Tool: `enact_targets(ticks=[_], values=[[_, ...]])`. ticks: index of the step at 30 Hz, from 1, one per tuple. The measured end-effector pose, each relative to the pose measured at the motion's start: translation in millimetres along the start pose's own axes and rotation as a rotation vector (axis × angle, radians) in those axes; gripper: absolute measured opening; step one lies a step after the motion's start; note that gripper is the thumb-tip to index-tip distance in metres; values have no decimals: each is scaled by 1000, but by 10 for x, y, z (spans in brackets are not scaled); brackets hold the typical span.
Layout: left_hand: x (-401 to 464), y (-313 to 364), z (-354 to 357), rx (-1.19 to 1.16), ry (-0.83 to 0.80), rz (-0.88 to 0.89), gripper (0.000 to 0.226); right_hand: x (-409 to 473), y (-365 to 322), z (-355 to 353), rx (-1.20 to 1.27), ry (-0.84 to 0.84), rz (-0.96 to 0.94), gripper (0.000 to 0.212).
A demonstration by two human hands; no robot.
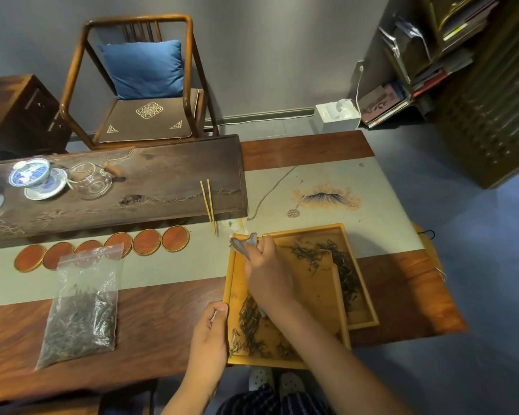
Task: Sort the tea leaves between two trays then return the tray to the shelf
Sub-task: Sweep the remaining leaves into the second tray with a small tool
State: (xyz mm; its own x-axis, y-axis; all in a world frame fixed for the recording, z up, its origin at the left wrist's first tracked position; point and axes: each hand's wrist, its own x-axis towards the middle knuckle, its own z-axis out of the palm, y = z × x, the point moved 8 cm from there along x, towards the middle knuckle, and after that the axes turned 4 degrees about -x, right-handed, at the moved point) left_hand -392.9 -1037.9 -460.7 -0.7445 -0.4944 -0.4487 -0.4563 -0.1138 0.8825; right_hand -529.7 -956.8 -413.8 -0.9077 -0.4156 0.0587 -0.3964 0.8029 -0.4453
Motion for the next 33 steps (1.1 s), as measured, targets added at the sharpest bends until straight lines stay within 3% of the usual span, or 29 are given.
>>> enact_targets(ticks=[11, 24, 27, 33], values=[[-6, -77, -47, -53, 21, -51, 31, -14, 362, 5, -89, -107, 54, 32], [-9, -108, -140, -60, 35, -49, 31, -165, 876, -215, -160, -60, 177, 29], [-9, -86, -119, -50, 33, -22, 33, -191, 803, -323, -128, -4, 193, 31], [1, 12, -4, -29, 29, 35, 30, -134, 180, -265, 12, -2, 33, 31]])
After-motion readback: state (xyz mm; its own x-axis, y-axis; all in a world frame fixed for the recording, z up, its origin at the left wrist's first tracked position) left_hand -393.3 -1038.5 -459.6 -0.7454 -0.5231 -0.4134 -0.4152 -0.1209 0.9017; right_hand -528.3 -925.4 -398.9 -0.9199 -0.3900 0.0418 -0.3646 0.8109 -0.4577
